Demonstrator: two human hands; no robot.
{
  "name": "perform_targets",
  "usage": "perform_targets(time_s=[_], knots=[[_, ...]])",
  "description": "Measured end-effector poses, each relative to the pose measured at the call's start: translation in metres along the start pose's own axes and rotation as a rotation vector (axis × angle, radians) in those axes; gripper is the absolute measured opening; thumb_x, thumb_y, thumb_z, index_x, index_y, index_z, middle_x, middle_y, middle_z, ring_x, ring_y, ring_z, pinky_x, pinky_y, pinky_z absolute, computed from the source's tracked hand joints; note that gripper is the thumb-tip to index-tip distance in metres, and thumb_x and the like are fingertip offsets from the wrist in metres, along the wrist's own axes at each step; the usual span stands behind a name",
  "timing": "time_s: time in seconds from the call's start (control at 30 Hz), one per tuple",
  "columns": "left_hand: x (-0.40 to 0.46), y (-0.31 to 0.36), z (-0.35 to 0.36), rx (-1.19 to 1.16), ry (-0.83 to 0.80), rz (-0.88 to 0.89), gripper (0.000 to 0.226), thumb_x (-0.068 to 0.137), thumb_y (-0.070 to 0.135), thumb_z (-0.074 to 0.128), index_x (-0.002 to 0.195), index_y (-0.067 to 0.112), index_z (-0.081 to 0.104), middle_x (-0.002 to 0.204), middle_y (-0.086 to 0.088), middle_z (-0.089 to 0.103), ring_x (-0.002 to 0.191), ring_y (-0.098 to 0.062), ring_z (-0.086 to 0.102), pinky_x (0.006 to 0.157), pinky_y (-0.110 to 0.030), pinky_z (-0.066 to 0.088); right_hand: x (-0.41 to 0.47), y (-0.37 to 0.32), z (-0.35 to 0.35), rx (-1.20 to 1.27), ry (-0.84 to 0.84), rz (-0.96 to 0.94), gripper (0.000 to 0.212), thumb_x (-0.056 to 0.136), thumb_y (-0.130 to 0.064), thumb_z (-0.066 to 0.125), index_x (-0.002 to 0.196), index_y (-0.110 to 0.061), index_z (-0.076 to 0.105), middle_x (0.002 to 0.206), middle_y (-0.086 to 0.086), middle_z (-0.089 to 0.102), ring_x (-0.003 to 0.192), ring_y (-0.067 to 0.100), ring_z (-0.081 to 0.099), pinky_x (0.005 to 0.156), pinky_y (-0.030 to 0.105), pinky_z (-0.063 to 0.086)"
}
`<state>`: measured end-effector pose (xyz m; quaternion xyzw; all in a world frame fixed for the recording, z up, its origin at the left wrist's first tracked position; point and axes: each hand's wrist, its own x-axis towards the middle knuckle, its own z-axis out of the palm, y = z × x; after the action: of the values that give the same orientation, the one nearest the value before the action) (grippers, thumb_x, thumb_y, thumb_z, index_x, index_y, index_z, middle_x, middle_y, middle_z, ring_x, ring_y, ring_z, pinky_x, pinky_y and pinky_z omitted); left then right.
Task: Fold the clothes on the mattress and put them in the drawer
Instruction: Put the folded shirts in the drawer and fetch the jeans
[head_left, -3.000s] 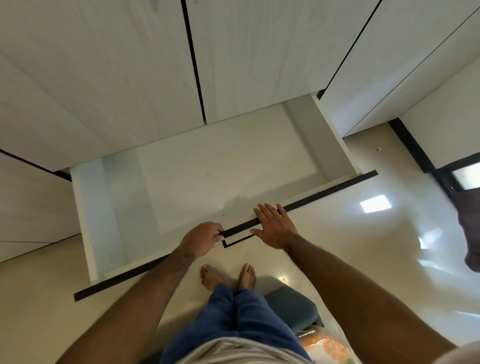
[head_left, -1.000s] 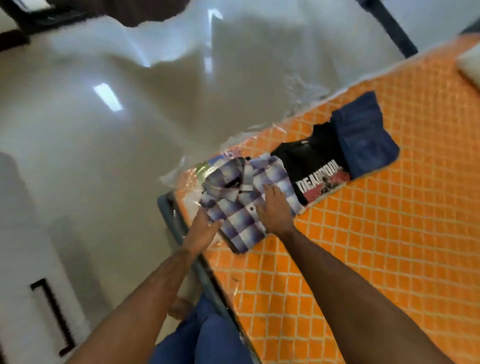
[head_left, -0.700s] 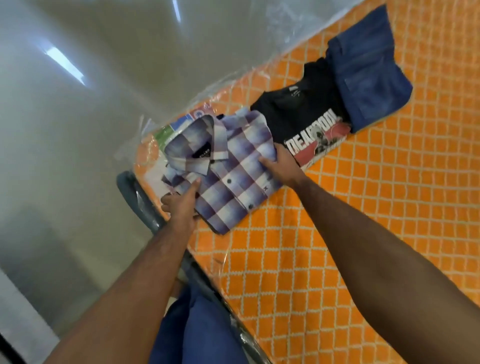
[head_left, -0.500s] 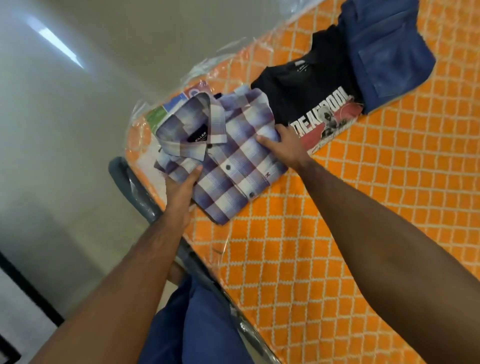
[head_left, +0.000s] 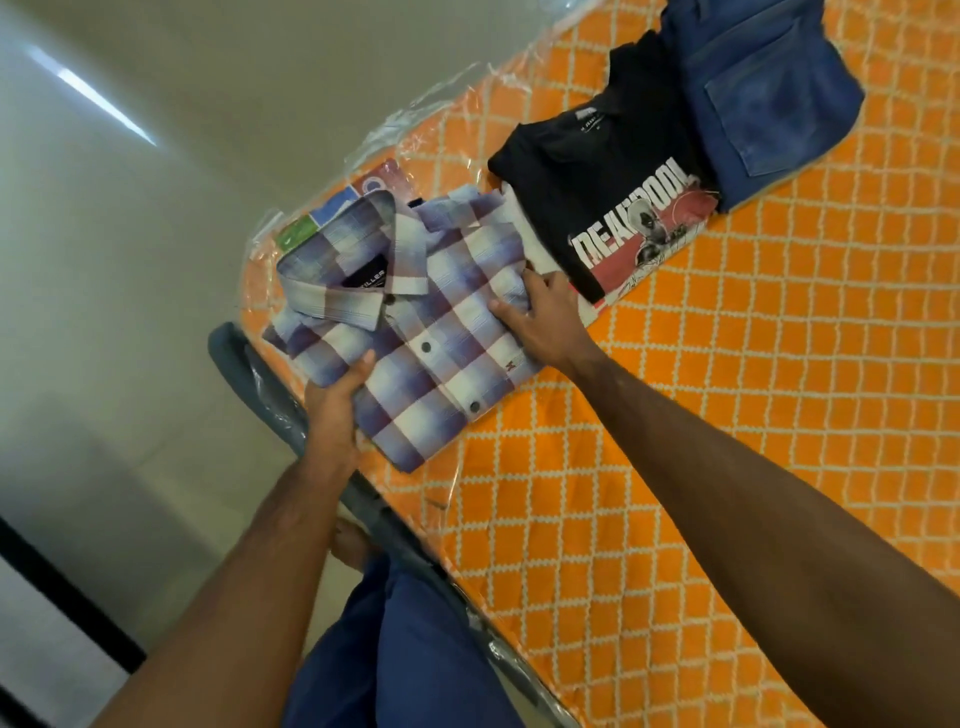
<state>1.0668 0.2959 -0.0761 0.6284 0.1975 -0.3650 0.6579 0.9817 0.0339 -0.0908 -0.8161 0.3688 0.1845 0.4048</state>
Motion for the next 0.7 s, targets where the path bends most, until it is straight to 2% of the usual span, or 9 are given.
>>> perform_targets(time_s=[0.13,0.2,0.27,0.33,0.4,0.5,0.57,0.7], knots=[[0.011,0.019,-0.052,0.152,-0.006,-0.021,0.048,0.091,0.028,0.073,0.136,0.017,0.061,0.131,-0.005,0.067,0.121,-0.025,0.065,0.105,-0.052,0.048,-0.024,-0.002,0.038,0.172,-0.031,0.059,0.081,0.083,-0.064,0.069,0.146,-0.021,0.041,0.142,0.006,0.042,0.132,0.025,0.043,0.11,0.047,0.042],[0.013,0.022,-0.065,0.202,-0.026,-0.045,0.045,0.093,0.03,0.071,0.135,0.018,0.061,0.127,-0.002,0.07,0.117,-0.021,0.067,0.104,-0.05,0.05,-0.031,-0.007,0.053,0.381,-0.018,0.127,0.087,0.075,-0.066,0.075,0.142,-0.02,0.045,0.137,0.001,0.05,0.127,0.02,0.051,0.108,0.049,0.047],[0.013,0.024,-0.068,0.201,-0.046,-0.071,0.044,0.093,0.033,0.069,0.134,0.018,0.061,0.125,-0.001,0.071,0.115,-0.02,0.068,0.103,-0.048,0.05,-0.031,-0.01,0.061,0.608,-0.038,0.195,0.082,0.074,-0.06,0.081,0.137,-0.021,0.046,0.133,-0.002,0.059,0.12,0.018,0.061,0.102,0.049,0.053],[0.012,0.024,-0.063,0.169,-0.044,-0.084,0.045,0.093,0.032,0.07,0.134,0.016,0.061,0.125,-0.002,0.071,0.114,-0.02,0.068,0.101,-0.045,0.053,-0.027,-0.009,0.058,0.747,-0.136,0.27,0.082,0.073,-0.057,0.085,0.137,-0.021,0.05,0.13,-0.002,0.066,0.115,0.019,0.067,0.099,0.05,0.056],[0.009,0.025,-0.061,0.135,-0.042,-0.076,0.048,0.093,0.031,0.07,0.137,0.015,0.059,0.125,-0.003,0.071,0.114,-0.019,0.068,0.096,-0.039,0.057,-0.024,-0.008,0.049,0.78,-0.284,0.277,0.085,0.069,-0.06,0.087,0.138,-0.023,0.055,0.125,-0.001,0.072,0.112,0.022,0.071,0.097,0.053,0.056],[-0.001,0.029,-0.054,0.117,-0.054,-0.045,0.048,0.093,0.031,0.071,0.136,0.015,0.059,0.125,-0.004,0.071,0.113,-0.018,0.069,0.087,-0.032,0.06,-0.026,-0.008,0.033,0.794,-0.459,0.3,0.069,0.08,-0.053,0.082,0.136,-0.02,0.058,0.123,0.005,0.073,0.112,0.028,0.071,0.099,0.054,0.054],[-0.016,0.033,-0.052,0.133,-0.038,-0.037,0.045,0.092,0.032,0.073,0.132,0.016,0.063,0.121,-0.003,0.073,0.109,-0.017,0.07,0.086,-0.034,0.06,-0.039,-0.015,0.025,0.789,-0.479,0.328,0.066,0.083,-0.05,0.081,0.136,-0.018,0.058,0.123,0.007,0.073,0.112,0.028,0.071,0.1,0.054,0.054],[-0.067,0.059,-0.064,0.145,0.053,-0.076,0.042,0.086,0.036,0.079,0.121,0.016,0.069,0.109,-0.001,0.077,0.1,-0.017,0.074,0.09,-0.042,0.059,-0.087,-0.056,0.016,0.806,-0.414,0.28,0.053,0.091,-0.039,0.075,0.137,-0.017,0.059,0.125,0.008,0.072,0.113,0.028,0.07,0.1,0.054,0.054]])
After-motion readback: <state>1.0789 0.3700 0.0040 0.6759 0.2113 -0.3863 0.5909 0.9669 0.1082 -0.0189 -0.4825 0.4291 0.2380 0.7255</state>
